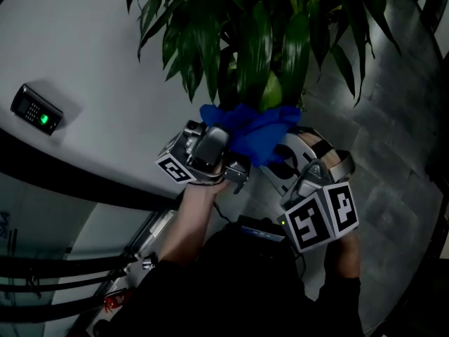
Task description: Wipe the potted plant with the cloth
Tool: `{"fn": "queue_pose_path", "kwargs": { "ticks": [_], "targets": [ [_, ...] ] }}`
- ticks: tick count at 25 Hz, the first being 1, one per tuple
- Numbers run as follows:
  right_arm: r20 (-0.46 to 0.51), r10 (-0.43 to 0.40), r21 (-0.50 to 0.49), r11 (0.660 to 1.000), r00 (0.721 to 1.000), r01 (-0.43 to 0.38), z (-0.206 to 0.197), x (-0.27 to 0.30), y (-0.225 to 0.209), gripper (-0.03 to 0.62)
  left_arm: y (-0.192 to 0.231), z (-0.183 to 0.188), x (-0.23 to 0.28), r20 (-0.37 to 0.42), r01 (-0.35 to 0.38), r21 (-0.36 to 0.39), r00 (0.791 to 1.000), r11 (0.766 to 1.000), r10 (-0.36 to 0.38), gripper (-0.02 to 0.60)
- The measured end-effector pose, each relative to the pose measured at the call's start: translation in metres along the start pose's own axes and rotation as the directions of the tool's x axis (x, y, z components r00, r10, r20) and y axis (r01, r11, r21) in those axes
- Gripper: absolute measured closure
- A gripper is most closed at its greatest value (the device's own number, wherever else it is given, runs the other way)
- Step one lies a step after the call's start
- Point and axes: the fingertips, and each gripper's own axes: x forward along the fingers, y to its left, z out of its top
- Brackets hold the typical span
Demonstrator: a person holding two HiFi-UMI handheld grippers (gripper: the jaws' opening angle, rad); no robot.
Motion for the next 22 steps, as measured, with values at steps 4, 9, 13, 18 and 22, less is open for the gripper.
{"fn": "queue_pose_path", "kwargs": {
  "ticks": [4, 9, 13, 18, 22],
  "targets": [
    [-0.044, -0.005, 0.013, 1.0, 0.999, 0.006, 0.0, 0.0, 0.012, 0.519, -0.001, -0.002, -0.006, 0.0, -0.006, -0.035, 1.0, 0.999, 0.006, 0.133],
    [-0.078, -0.043, 0.027, 0.999, 0.996, 0.045, 0.018, 0.006, 0.026, 0.518, -0.021, 0.009, -0.011, 0.001, 0.031, -0.067, 1.0, 0.997, -0.031, 0.133],
    [-0.126, -0.059, 0.045, 0.997, 0.99, 0.065, 0.028, 0.005, 0.044, 0.518, -0.04, 0.009, -0.017, -0.011, 0.06, -0.105, 0.998, 0.993, -0.061, 0.133],
    [-0.13, 0.005, 0.149, 0.989, 0.992, 0.015, 0.028, 0.001, 0.081, 0.519, -0.049, -0.005, -0.046, -0.045, 0.04, -0.164, 0.998, 0.986, -0.048, 0.133],
    [0.004, -0.044, 0.369, 0.928, 0.999, 0.04, 0.035, -0.027, 0.093, 0.519, -0.055, -0.009, -0.088, -0.085, -0.042, -0.178, 0.996, 0.983, 0.027, 0.133]
  ]
}}
